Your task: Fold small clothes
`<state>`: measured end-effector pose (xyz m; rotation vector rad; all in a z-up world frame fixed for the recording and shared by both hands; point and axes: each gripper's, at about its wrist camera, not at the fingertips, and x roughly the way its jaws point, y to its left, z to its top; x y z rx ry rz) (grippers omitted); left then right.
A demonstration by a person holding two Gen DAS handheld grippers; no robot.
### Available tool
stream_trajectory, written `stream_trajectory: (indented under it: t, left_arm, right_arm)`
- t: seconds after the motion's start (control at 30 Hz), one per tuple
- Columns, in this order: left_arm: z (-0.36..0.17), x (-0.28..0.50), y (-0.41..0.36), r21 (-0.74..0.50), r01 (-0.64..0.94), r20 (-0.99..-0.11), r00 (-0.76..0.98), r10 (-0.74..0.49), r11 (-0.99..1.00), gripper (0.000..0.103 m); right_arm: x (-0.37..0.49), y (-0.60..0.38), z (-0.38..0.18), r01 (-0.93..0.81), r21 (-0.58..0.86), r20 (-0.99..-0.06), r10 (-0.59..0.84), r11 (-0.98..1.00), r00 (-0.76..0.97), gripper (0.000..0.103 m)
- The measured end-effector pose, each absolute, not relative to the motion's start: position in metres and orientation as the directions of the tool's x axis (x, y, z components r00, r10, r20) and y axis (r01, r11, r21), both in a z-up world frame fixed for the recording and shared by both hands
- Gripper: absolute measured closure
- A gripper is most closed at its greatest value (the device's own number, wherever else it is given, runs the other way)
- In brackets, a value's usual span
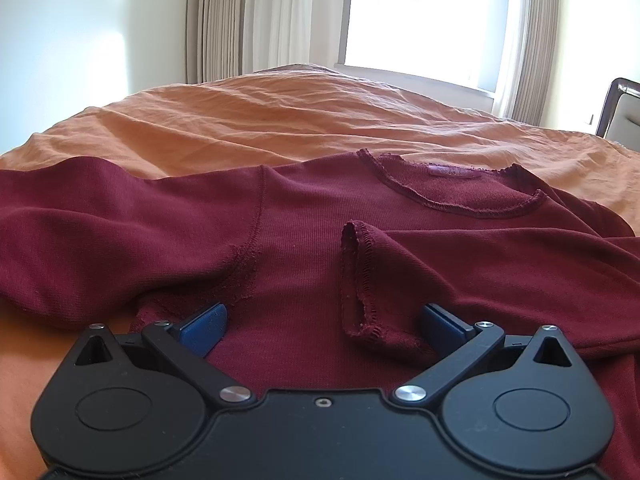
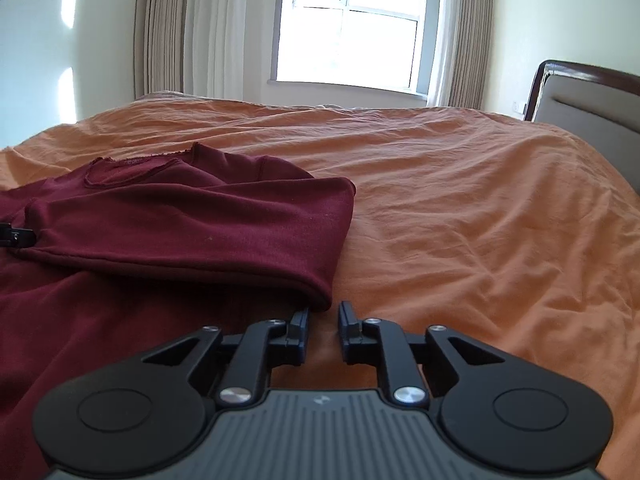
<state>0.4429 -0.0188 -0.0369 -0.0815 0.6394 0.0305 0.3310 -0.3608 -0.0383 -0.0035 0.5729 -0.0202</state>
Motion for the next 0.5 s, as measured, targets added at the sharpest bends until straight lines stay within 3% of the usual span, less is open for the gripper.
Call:
stream_trajectory:
  t: [0.07, 0.27, 0.37, 0.5]
  left_arm:
    - [-0.03, 0.442, -0.013, -0.096, -0.06, -0.602, 0.798, -0.01, 0.994, 0.0]
    - [-0.006, 0.42, 0.016, -0.236, -0.099, -0.611, 0.789, -0.068, 0.967, 0.0]
    - [0.005, 0.401, 0.034, -0.242, -0.119, -0.615, 0.786, -0.057, 0.963, 0.0]
    - [0.023, 0.374, 0.071, -0.169, -0.199, -0.607, 0.792, 0.057, 0.965, 0.0]
  right_arm:
    - [0.319, -0.363, -0.033, 0.01, 0.011, -0.525, -0.003, 1.0, 0.851, 0.043]
    - [0.292, -0.354, -0.016, -0.061, 0.046, -0.478, 0.076, 0.997, 0.875, 0.004]
    - [0.283, -0.342, -0.008, -0.129, 0.089, -0.447, 0.155, 0.988, 0.881, 0.0]
    - [0.274, -0.319, -0.002, -0.219, 0.123, -0.43, 0.251, 0.968, 0.867, 0.0]
